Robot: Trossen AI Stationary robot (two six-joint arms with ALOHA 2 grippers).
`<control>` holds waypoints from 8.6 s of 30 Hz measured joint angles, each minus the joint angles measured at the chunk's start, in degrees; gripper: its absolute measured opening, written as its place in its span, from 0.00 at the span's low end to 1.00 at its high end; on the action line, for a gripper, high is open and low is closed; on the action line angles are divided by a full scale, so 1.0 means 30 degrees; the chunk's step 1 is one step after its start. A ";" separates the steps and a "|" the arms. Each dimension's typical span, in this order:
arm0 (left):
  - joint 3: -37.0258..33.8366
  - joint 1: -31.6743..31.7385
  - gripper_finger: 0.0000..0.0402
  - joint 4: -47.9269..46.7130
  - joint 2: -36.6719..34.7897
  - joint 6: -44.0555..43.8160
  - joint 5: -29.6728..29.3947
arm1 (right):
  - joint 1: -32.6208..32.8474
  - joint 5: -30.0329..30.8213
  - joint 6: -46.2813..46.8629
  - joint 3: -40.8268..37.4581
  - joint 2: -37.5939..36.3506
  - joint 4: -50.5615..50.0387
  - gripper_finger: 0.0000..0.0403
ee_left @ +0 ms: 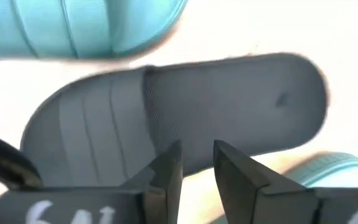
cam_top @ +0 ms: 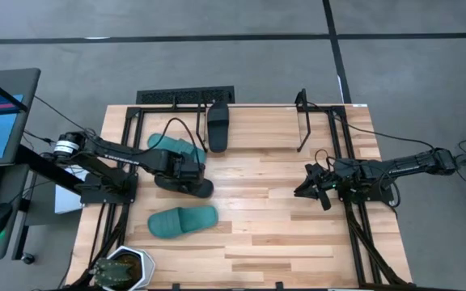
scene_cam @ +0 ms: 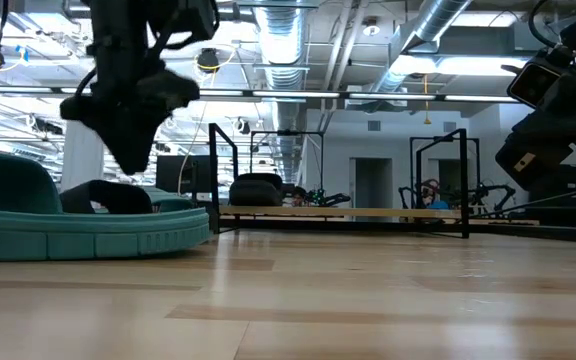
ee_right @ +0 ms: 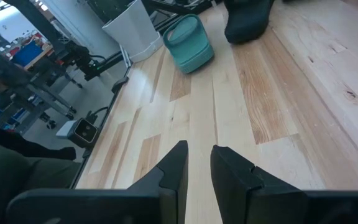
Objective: Pick and place slides into the shelf
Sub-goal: Put the black slipper on the shelf
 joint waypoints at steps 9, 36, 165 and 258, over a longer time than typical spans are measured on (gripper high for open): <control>0.0410 0.0007 0.16 -0.1668 0.0072 -0.0804 -0.0443 | 0.0006 0.0000 0.0005 -0.0004 0.0000 -0.0006 0.15; 0.0417 0.0022 0.19 0.1000 0.0087 -0.0861 -0.0201 | 0.0007 0.0000 0.0004 0.0001 0.0000 -0.0005 0.15; 0.3157 0.0547 0.14 -0.5832 0.6324 -0.2325 -0.0393 | 0.0007 0.0000 0.0001 -0.0005 0.0007 -0.0007 0.15; 0.3866 -0.0323 0.00 -0.5560 0.6346 -0.6538 0.1108 | 0.0007 -0.0002 0.0004 -0.0002 0.0006 -0.0005 0.15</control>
